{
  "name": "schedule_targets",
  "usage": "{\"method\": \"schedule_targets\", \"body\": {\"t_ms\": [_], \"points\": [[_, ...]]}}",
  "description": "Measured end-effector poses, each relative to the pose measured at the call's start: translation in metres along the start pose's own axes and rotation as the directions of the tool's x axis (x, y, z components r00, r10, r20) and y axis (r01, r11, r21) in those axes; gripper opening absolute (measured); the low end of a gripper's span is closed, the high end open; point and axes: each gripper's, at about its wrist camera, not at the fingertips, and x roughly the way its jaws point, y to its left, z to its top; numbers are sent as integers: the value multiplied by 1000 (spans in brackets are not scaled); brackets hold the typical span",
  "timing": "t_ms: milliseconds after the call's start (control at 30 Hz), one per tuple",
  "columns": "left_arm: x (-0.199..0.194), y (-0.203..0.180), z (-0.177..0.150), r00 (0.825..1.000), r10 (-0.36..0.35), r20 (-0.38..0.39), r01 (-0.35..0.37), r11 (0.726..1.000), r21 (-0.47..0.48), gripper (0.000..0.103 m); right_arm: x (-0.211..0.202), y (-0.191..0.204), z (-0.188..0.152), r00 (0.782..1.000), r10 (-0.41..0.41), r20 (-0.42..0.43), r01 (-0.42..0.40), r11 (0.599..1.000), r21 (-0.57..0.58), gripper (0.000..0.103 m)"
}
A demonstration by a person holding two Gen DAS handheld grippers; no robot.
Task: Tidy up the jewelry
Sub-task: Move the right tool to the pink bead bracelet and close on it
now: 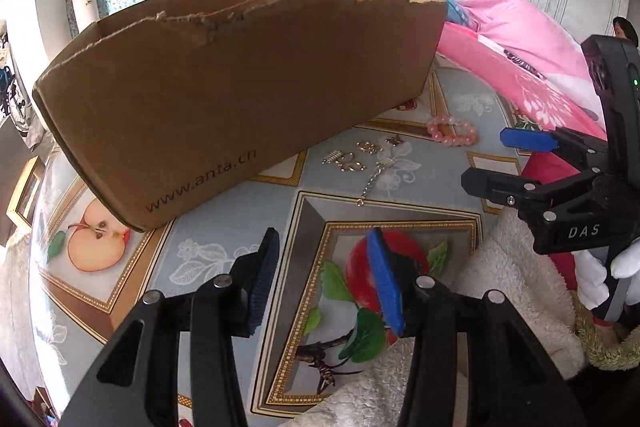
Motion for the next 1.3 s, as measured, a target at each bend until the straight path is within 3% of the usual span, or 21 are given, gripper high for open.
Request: {"method": "schedule_targets", "body": {"t_ms": [133,667,967,1300], "points": [[5,2,3,1000,23,-12,-23,1000,-21,44,8,9,-10,998,-56,18,56,998,-33,95],[14,-11,16,995,80,-66,-81,997,-16,45,5,9,-10,998,-60,5,60,998,22,95],[13,-5,18,987,136,-84,-143,986,-80,45,-4,-27,-6,996,87,35,-92,978,186,94],[20,-4,30,978,181,-104,-193,974,-115,45,-4,-61,-5,979,198,49,-204,951,234,67]]}}
